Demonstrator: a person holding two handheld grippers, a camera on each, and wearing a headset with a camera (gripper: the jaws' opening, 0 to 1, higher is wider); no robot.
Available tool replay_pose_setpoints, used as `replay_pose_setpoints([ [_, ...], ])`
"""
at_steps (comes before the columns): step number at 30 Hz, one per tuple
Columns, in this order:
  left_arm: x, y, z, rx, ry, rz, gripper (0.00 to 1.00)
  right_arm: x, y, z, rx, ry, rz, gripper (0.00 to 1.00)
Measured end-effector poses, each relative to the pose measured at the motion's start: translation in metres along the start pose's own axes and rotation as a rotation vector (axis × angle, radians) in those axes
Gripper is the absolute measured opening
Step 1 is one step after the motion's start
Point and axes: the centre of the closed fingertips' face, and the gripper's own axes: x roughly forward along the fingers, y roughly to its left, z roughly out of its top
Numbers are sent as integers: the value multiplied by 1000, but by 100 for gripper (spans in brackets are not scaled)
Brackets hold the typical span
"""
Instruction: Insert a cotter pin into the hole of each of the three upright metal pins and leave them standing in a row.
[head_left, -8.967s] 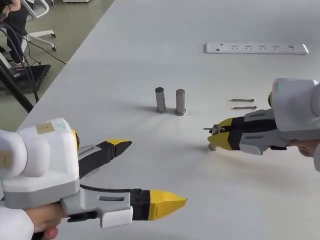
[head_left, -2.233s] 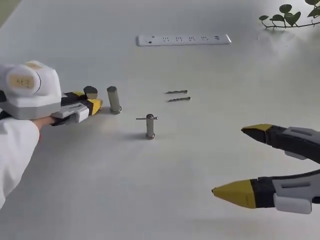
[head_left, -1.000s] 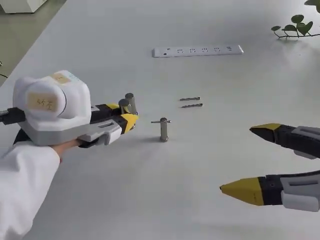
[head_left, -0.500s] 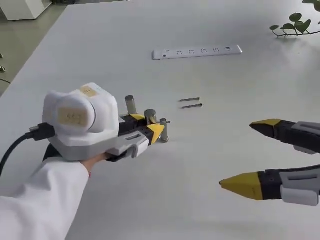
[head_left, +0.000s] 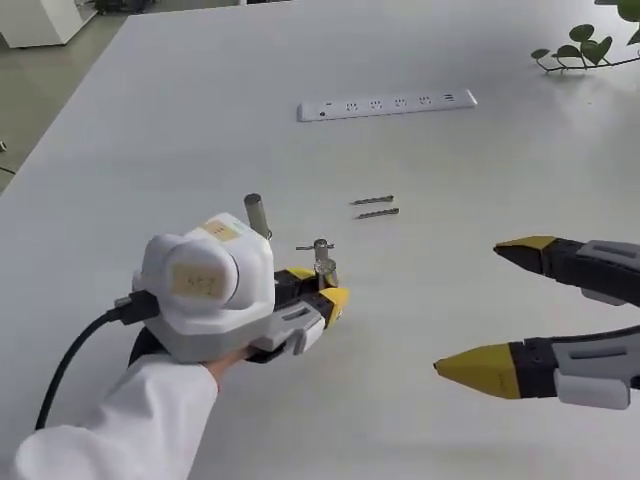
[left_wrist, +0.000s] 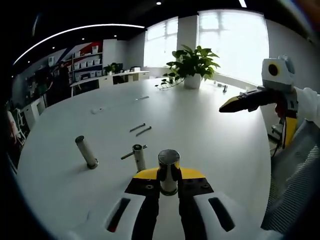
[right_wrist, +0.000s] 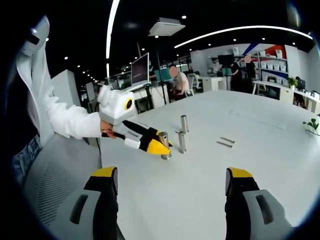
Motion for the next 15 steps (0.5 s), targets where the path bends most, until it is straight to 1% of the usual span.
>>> replay_pose_setpoints([
  [1,1,-2,-1,-5,0,-4,11,0,0,0,0,1,-1,87],
  [4,4,-6,-3,22,7,-8,11,-1,-1,-2,1,5,-2,87],
  [5,5,-7,-4,18,8,-11,11,-1,0,-2,2,6,-1,87],
  [15,12,-10,-11,54,30,-17,11,-1,-1,-3,5,8,1,87],
])
